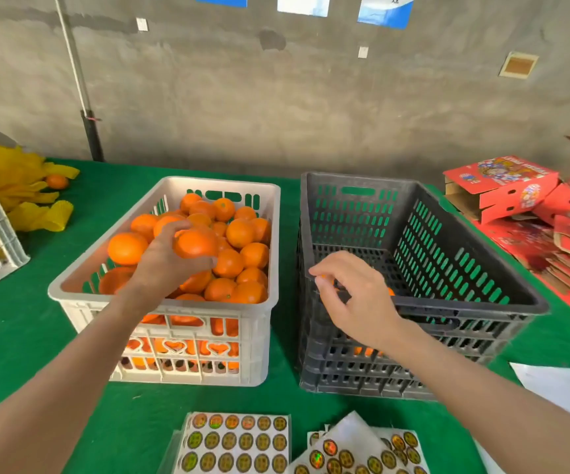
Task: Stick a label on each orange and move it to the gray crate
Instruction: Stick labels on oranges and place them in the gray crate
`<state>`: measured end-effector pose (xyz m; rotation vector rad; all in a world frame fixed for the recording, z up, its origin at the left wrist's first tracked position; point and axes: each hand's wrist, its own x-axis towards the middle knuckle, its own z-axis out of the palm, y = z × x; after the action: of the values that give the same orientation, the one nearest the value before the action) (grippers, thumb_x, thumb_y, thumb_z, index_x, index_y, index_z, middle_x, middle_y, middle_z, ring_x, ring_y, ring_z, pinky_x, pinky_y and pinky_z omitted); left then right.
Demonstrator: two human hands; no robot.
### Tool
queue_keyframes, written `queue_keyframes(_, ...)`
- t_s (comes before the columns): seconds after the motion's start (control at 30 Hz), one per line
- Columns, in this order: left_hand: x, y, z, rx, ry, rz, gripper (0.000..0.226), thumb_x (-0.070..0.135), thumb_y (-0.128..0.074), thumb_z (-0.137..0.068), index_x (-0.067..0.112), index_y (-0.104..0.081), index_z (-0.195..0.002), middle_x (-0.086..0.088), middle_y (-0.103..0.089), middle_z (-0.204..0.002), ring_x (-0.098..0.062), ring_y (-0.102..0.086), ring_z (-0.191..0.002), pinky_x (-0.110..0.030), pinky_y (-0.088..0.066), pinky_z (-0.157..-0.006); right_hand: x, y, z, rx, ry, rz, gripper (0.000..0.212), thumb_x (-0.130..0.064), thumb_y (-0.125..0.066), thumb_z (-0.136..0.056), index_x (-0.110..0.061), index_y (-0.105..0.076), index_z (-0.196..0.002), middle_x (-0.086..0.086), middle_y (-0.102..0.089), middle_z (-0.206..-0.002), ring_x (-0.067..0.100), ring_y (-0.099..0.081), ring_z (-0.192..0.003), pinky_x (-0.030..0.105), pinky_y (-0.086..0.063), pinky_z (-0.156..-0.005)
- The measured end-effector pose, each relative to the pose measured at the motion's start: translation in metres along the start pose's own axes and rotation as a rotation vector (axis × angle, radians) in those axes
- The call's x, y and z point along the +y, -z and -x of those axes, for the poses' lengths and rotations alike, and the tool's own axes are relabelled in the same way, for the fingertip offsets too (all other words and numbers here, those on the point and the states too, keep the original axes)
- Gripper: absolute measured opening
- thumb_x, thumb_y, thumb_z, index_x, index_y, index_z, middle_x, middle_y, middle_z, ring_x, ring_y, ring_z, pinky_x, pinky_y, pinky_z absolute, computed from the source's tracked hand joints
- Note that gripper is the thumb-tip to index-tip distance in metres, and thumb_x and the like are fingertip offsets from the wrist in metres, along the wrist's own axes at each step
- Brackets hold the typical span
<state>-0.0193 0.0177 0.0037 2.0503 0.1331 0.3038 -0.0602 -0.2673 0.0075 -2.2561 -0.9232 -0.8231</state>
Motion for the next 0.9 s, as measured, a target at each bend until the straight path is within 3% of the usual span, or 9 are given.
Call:
queue_keyframes(0.03, 0.009, -0.002, 0.014, -0.010, 0.007, 0.128, 0.076, 0.028, -0.085, -0.066, 0.032, -0.045, -0.130, 0.004, -0.050, -0.116, -0.019, -0.051, -0.101, -0.031, -0.045, -0.073, -0.004, -0.003, 0.019, -0.040, -0.008, -0.059, 0.015, -0.011, -0.053, -0.091, -0.005, -0.067, -0.093, 0.003, -0.064, -0.082, 0.012, -0.057, -0.074, 0.019, -0.045, -0.070)
queue_keyframes(0.1, 0.024, -0.008, 0.047, -0.128, -0.003, 0.329, 0.079, 0.041, -0.088, -0.051, 0.032, -0.050, -0.121, 0.006, -0.061, -0.111, -0.016, -0.061, -0.096, -0.027, -0.049, -0.072, -0.003, -0.013, 0.062, -0.298, -0.097, -0.102, 0.019, -0.016, -0.052, -0.093, -0.011, -0.068, -0.100, 0.000, -0.066, -0.089, 0.009, -0.058, -0.078, 0.020, -0.048, -0.072)
queue_keyframes(0.17, 0.031, -0.020, 0.080, -0.269, 0.004, 0.472, 0.083, 0.043, -0.090, -0.042, 0.031, -0.057, -0.117, 0.002, -0.066, -0.112, -0.021, -0.064, -0.101, -0.037, -0.052, -0.082, 0.013, -0.023, 0.104, -0.673, -0.286, -0.043, 0.025, -0.018, -0.050, -0.096, -0.014, -0.066, -0.115, 0.002, -0.064, -0.113, 0.013, -0.058, -0.101, 0.030, -0.048, -0.091)
queue_keyframes(0.23, 0.028, -0.038, 0.108, -0.357, 0.079, 0.608, 0.087, 0.035, -0.086, -0.039, 0.027, -0.057, -0.120, -0.001, -0.066, -0.116, -0.024, -0.063, -0.106, -0.040, -0.049, -0.089, 0.034, -0.033, 0.136, -0.977, -0.471, 0.083, 0.036, -0.022, -0.047, -0.098, -0.020, -0.054, -0.133, 0.002, -0.047, -0.141, 0.020, -0.042, -0.129, 0.036, -0.034, -0.110)
queue_keyframes(0.33, 0.016, -0.070, 0.141, -0.492, 0.226, 0.697, 0.085, 0.027, -0.084, -0.038, 0.023, -0.058, -0.118, -0.005, -0.067, -0.112, -0.022, -0.065, -0.104, -0.028, -0.049, -0.081, 0.048, -0.043, 0.158, -1.179, -0.538, 0.174, 0.044, -0.028, -0.046, -0.098, -0.027, -0.042, -0.141, -0.001, -0.027, -0.154, 0.024, -0.024, -0.140, 0.040, -0.023, -0.114)
queue_keyframes(0.5, -0.014, -0.111, 0.165, -0.560, 0.461, 0.677, 0.077, 0.029, -0.083, -0.040, 0.013, -0.056, -0.110, -0.004, -0.072, -0.100, -0.019, -0.067, -0.097, -0.025, -0.050, -0.076, 0.055, -0.044, 0.164, -1.160, -0.554, 0.169, 0.032, -0.033, -0.054, -0.093, -0.020, -0.057, -0.122, 0.004, -0.045, -0.136, 0.025, -0.041, -0.124, 0.038, -0.039, -0.100)
queue_keyframes(0.6, -0.031, -0.127, 0.168, -0.536, 0.537, 0.693, 0.083, 0.030, -0.083, -0.044, 0.007, -0.054, -0.117, -0.011, -0.066, -0.112, -0.026, -0.062, -0.106, -0.037, -0.047, -0.094, 0.057, -0.043, 0.168, -1.101, -0.544, 0.125, 0.018, -0.025, -0.056, -0.091, -0.016, -0.062, -0.106, 0.005, -0.053, -0.120, 0.023, -0.048, -0.114, 0.037, -0.041, -0.096)
queue_keyframes(0.8, -0.044, -0.143, 0.167, -0.715, 0.513, 0.510, 0.090, 0.048, -0.077, -0.044, 0.004, -0.059, -0.120, -0.014, -0.066, -0.118, -0.030, -0.058, -0.114, -0.044, -0.038, -0.107, 0.068, -0.023, 0.159, -0.947, -0.619, -0.050, 0.010, -0.022, -0.059, -0.091, -0.021, -0.060, -0.081, -0.015, -0.047, -0.087, 0.010, -0.049, -0.089, 0.029, -0.043, -0.088)
queue_keyframes(0.9, -0.038, -0.157, 0.168, -0.773, 0.527, 0.416, 0.110, 0.055, -0.076, -0.039, 0.006, -0.043, -0.133, -0.014, -0.054, -0.131, -0.029, -0.052, -0.121, -0.049, -0.030, -0.112, 0.071, -0.012, 0.156, -0.891, -0.638, -0.062, 0.011, -0.021, -0.059, -0.092, -0.018, -0.060, -0.081, -0.015, -0.048, -0.082, 0.011, -0.051, -0.086, 0.025, -0.041, -0.080)
